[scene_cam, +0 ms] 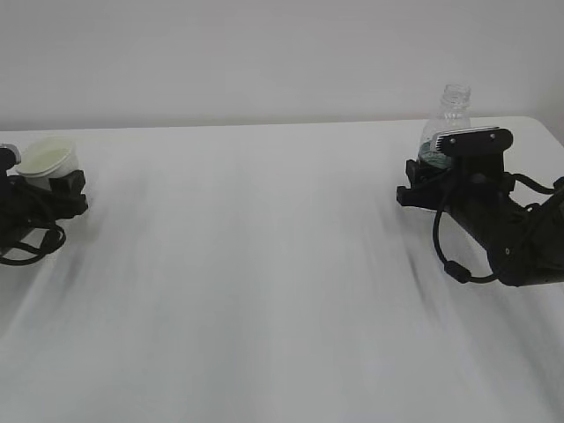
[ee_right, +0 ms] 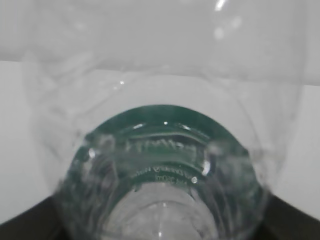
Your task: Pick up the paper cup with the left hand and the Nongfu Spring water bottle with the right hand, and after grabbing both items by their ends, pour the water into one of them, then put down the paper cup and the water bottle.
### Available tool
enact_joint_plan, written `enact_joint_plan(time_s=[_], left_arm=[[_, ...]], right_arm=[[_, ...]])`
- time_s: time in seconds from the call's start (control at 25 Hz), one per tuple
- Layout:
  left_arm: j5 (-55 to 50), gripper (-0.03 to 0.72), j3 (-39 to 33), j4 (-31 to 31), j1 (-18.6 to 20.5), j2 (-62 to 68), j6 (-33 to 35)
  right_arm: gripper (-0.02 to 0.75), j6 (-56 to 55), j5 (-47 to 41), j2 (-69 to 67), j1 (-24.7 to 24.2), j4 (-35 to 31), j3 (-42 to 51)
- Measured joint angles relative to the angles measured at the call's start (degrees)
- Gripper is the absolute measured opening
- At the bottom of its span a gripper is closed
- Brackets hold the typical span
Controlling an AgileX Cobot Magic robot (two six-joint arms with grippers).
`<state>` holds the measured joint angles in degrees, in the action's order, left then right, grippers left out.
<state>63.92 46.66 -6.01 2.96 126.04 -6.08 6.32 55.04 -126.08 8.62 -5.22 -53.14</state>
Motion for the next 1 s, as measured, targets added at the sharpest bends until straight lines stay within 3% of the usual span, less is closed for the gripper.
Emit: enact_joint_plan(time_s=[0.68, 0.76, 0.92, 1.0], left_arm=[[0.5, 0.473, 0.0, 0.1, 0.0, 2.9, 0.1], [0.5, 0.505, 0.0, 0.1, 0.0, 2.9, 0.1], [1.3, 0.651, 0.1, 0.1, 0.0, 2.9, 0.1], [1.3, 0.677, 0.1, 0.2, 0.0, 2.9, 0.1]], right_arm=[[0.465, 0.0, -0.5, 0.0, 0.0, 0.0, 0.0], [0.465, 0.0, -0.6, 0.0, 0.0, 0.0, 0.0], [0.465, 0.0, -0.7, 0.0, 0.0, 0.0, 0.0], [0.465, 0.0, -0.8, 0.0, 0.0, 0.0, 0.0]])
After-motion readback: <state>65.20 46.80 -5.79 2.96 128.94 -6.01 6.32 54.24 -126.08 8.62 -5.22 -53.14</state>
